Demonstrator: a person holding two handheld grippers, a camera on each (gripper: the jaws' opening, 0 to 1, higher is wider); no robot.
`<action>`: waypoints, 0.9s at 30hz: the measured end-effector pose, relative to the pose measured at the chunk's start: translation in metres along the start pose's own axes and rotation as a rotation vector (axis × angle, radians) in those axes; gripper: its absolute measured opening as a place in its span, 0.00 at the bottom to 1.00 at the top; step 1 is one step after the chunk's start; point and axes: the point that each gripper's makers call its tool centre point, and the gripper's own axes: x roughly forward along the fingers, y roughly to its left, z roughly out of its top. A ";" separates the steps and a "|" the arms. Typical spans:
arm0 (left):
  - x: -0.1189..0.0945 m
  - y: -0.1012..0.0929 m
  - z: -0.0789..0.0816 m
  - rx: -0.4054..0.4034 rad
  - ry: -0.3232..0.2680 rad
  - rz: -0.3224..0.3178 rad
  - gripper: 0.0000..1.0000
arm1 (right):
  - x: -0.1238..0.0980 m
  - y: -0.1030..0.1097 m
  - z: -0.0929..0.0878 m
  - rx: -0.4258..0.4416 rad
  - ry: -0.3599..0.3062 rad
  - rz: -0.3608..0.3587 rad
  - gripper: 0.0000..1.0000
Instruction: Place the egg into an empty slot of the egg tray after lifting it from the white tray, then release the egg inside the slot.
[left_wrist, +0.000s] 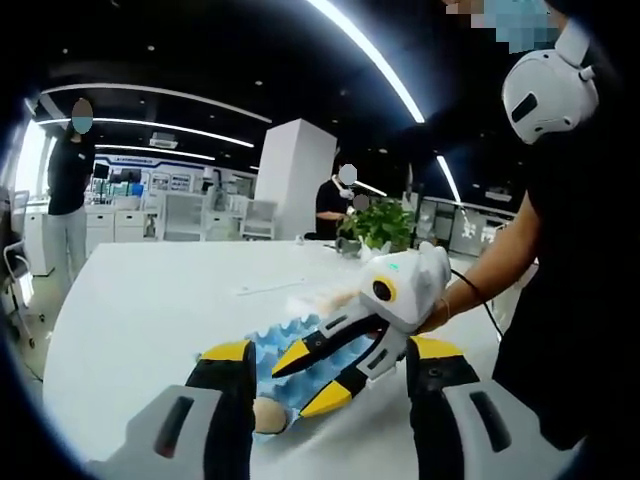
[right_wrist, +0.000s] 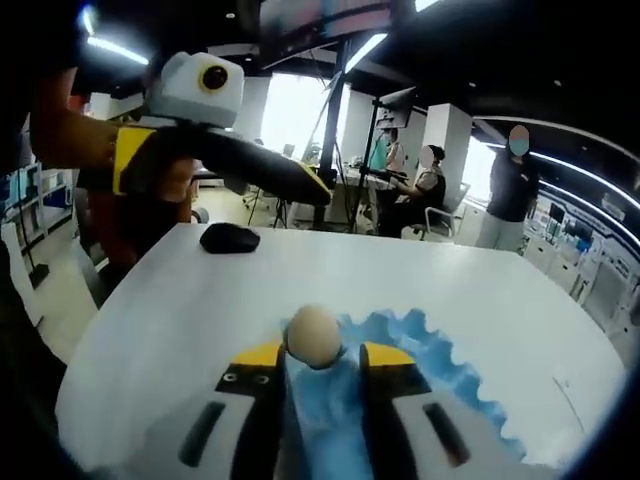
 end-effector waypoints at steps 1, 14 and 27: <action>0.000 0.000 0.000 0.001 0.000 0.000 0.61 | -0.002 -0.001 -0.002 0.004 0.010 -0.001 0.29; 0.001 0.001 0.001 0.003 -0.002 -0.001 0.61 | -0.031 -0.014 -0.011 0.025 0.008 -0.039 0.29; 0.006 -0.003 0.002 0.007 -0.002 -0.013 0.60 | -0.056 -0.023 -0.024 0.036 0.031 -0.089 0.29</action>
